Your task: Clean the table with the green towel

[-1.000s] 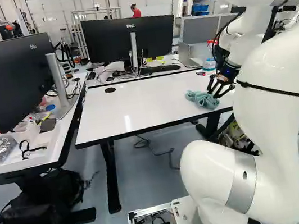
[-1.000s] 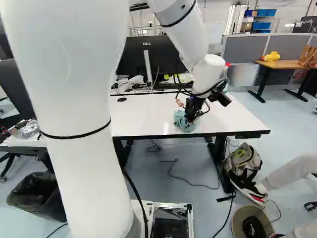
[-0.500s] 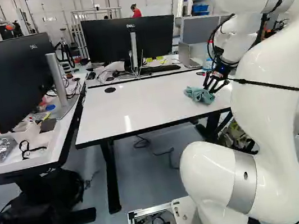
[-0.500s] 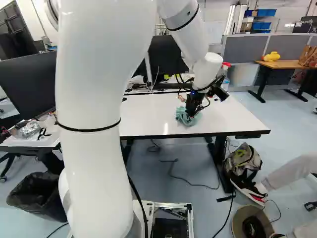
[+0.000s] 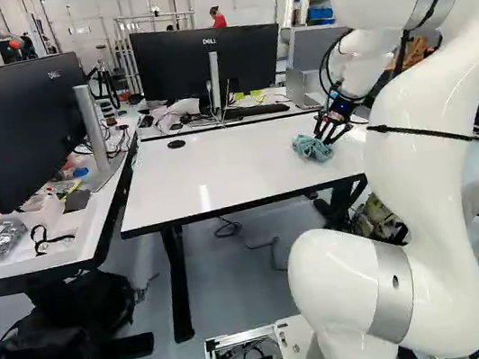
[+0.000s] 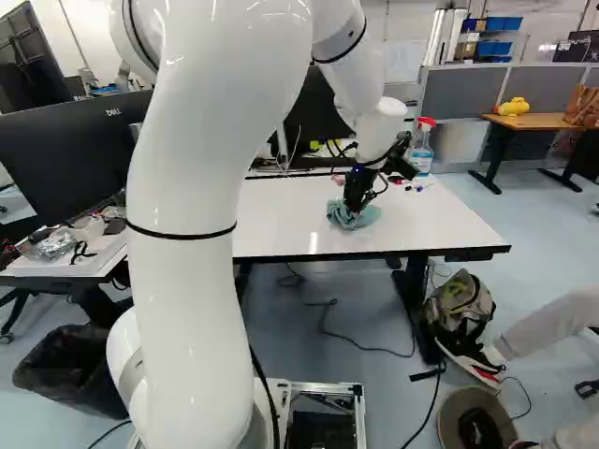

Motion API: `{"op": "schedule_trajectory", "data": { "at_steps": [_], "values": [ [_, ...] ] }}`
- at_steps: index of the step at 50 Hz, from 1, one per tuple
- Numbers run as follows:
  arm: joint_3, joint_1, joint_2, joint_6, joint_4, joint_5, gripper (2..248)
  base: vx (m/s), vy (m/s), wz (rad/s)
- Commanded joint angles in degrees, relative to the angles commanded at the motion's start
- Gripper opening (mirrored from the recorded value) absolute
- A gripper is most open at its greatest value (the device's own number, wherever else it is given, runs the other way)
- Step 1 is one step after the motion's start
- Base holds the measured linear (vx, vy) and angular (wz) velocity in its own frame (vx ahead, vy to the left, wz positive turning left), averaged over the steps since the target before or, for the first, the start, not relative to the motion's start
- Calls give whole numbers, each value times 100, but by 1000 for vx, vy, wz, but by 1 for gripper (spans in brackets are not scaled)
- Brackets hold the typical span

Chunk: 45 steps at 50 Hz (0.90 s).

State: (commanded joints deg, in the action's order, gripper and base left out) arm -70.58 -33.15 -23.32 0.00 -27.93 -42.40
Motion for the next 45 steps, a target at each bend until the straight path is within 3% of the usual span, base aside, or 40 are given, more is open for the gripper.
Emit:
{"op": "schedule_trajectory", "data": {
  "at_steps": [27, 45],
  "values": [
    [418, 422, 311, 0, 0, 0, 37, 0, 0, 0],
    [937, 395, 708, 0, 0, 0, 37, 0, 0, 0]
  ]
}}
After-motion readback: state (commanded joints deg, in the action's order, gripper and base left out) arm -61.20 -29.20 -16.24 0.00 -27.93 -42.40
